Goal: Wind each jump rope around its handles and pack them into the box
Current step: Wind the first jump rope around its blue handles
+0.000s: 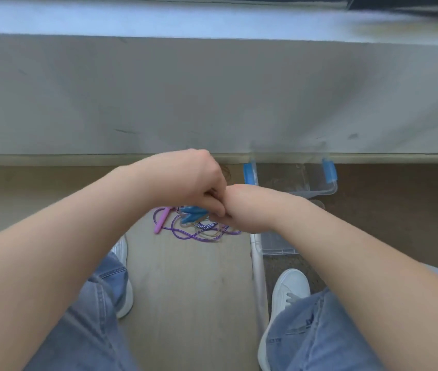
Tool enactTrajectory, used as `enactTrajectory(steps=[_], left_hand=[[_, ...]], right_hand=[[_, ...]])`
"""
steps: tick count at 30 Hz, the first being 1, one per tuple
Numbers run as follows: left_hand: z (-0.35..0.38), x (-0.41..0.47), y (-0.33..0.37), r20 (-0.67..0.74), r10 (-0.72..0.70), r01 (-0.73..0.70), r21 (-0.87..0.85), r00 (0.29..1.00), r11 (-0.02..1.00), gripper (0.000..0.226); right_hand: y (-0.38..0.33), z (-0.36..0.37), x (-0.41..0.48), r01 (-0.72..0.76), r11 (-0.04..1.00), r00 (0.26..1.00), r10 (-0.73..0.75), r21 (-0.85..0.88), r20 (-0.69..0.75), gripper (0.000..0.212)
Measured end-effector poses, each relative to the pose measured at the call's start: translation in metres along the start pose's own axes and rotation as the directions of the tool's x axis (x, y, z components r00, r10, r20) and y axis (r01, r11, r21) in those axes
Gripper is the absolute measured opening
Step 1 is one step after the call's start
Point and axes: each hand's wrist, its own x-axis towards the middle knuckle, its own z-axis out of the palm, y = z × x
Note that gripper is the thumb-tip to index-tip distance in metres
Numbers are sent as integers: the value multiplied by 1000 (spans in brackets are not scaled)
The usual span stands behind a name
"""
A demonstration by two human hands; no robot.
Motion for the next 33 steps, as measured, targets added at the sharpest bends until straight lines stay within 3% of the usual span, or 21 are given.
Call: enactTrajectory(steps=[3,5,8,11,14,18,20,22,24,26,29,33], left_hand=[[4,-9,-24,-124,-186,131,-355,975,926,49],[6,-12,-35,-82,-346,248,-550,935,798,43],[9,-10,-37,-39,-433,287,-696,900,658,39],[13,-2,-25,-127,-492,288,-675,861,680,33],[9,3,-11,-168,-454,293,-562,875,774,36],[14,2,-5,-220,-268,221,-216,938,951,29],[13,3,-7,-334,-107,101,-36,937,994,37],[2,3,-13,-403,18,-6,33,915,999,45],[-9,-1,-26,-476,4,-51,-87,880,995,45],[-14,-3,-34,-488,-122,-14,-266,864,964,49],[-7,2,-38,-323,-329,143,-486,887,862,57],[5,19,-35,-125,-528,311,-687,840,657,47]], right_hand=[[3,-4,0,110,990,987,-99,85,-127,27],[12,-12,-3,129,975,969,-85,183,-230,24],[19,-24,-11,153,942,935,-40,298,-353,20],[18,-36,-13,178,900,881,35,398,-473,20],[25,-44,-12,40,920,858,168,389,-485,20],[34,-44,-12,-227,958,867,280,174,-411,21],[29,-38,-10,-257,966,897,251,34,-363,23],[22,-30,-8,-186,980,940,158,-66,-302,27],[14,-26,-8,-71,994,966,48,-85,-254,33],[8,-28,-10,52,999,969,-48,12,-243,25],[4,-34,-17,166,952,946,-79,259,-315,11],[13,-45,-20,145,913,871,65,381,-488,12]])
